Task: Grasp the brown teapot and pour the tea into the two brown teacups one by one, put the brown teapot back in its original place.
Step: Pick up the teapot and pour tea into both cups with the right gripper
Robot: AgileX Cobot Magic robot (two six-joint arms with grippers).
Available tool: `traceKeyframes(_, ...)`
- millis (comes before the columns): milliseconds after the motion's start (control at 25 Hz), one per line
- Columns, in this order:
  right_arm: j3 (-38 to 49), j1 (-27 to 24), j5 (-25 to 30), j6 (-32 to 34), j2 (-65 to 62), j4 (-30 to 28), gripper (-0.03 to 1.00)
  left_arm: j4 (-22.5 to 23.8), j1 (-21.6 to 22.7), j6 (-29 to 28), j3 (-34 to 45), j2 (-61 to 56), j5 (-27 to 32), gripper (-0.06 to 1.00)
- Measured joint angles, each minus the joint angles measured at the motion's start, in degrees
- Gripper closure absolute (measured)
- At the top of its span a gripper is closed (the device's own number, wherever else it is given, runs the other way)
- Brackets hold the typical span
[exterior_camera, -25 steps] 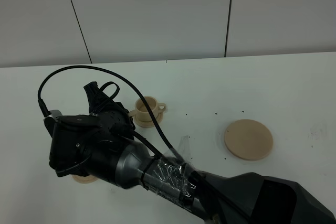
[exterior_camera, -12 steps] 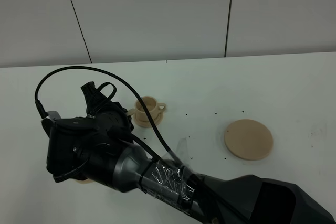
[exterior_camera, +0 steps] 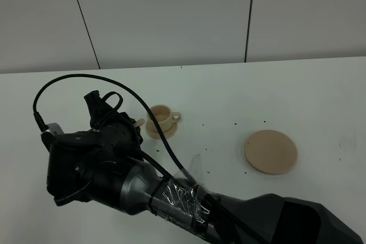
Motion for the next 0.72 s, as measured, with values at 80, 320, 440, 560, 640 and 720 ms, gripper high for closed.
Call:
traceKeyframes(80,0.0,0.1,0.0,0.1,0.0,-0.3,0.87,0.0,0.0,0.0,0.0,0.0,0.0,0.71)
traceKeyframes(320,0.0,0.1,0.0,0.4,-0.5,-0.7,0.87,0.0,0.0,0.0,0.0,0.0,0.0,0.71)
traceKeyframes(440,0.0,0.2,0.0,0.5,-0.5,-1.2,0.87,0.0,0.0,0.0,0.0,0.0,0.0,0.71)
traceKeyframes(560,0.0,0.2,0.0,0.5,-0.5,-1.2,0.87,0.0,0.0,0.0,0.0,0.0,0.0,0.71)
traceKeyframes(640,0.0,0.2,0.0,0.5,-0.5,-1.2,0.87,0.0,0.0,0.0,0.0,0.0,0.0,0.71)
traceKeyframes(720,0.0,0.2,0.0,0.5,-0.5,-1.2,0.87,0.0,0.0,0.0,0.0,0.0,0.0,0.71)
